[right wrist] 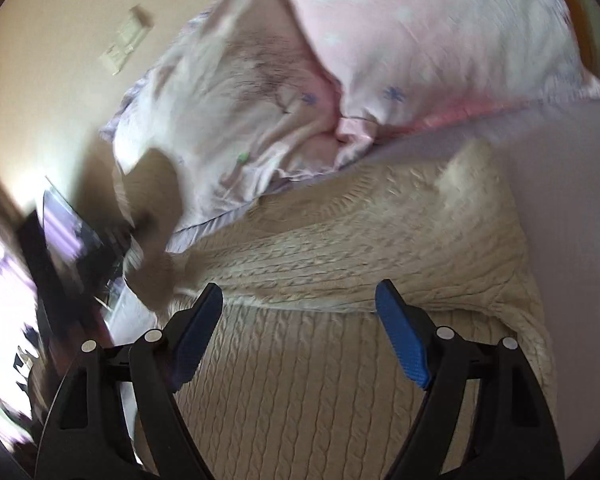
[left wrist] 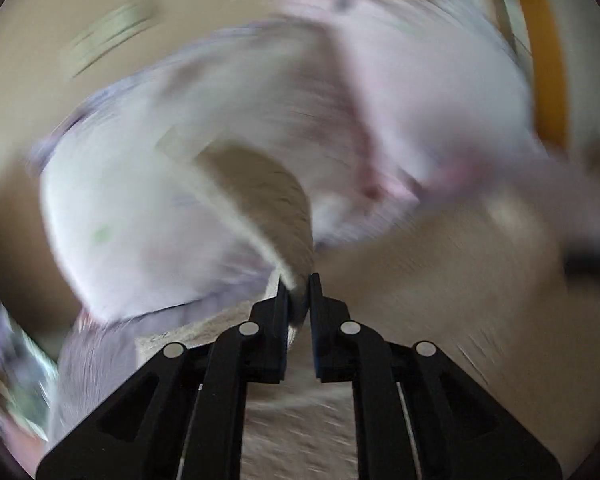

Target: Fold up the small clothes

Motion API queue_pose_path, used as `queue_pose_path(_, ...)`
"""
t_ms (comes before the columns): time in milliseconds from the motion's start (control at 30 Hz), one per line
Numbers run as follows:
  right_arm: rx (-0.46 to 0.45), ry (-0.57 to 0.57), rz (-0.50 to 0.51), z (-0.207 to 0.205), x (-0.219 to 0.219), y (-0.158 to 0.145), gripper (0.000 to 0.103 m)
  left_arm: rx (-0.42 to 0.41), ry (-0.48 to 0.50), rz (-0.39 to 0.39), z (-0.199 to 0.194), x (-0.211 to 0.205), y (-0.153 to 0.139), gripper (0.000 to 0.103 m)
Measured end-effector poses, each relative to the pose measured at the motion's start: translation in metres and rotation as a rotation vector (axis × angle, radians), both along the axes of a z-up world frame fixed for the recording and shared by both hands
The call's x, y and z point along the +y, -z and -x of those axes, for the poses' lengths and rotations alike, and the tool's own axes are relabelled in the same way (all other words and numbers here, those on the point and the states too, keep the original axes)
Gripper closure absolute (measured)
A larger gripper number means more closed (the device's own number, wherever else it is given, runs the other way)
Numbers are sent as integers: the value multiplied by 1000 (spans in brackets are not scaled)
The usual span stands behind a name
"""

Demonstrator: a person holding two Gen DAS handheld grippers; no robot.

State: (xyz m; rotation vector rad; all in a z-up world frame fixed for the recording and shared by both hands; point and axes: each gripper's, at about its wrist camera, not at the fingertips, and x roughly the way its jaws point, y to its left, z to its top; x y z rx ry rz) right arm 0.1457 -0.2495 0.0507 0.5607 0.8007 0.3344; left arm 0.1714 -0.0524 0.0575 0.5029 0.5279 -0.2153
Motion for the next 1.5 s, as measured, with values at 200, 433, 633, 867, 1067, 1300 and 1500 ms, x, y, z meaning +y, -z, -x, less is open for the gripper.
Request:
queue_pose_path(200,108,13,-40,-17,-14,19,42,43,157,-165,71,-39,51,88)
queue_pose_path(433,186,108,36,-51,-12,33,52,109,-12,-42,99,39,37,64)
queue_pose_path(633,90,41,157,-60,10,25,92,207,-130,32,96,81,49,59)
queue_pose_path(867,25,297,240,-40,-53,-2,92,239,-158,83,99,91,56,54)
queue_pose_path(1067,-46,171,88,21,-76,-8,25,302,-91,384,125,128,40,54)
queue_pose_path(1300,-96,-274,-17,122,-80,-3,25,454,74,821,198,206,40,49)
queue_pose_path(1500,67,-362,18,188,-97,32,22,550,57,876,246,243,64,45)
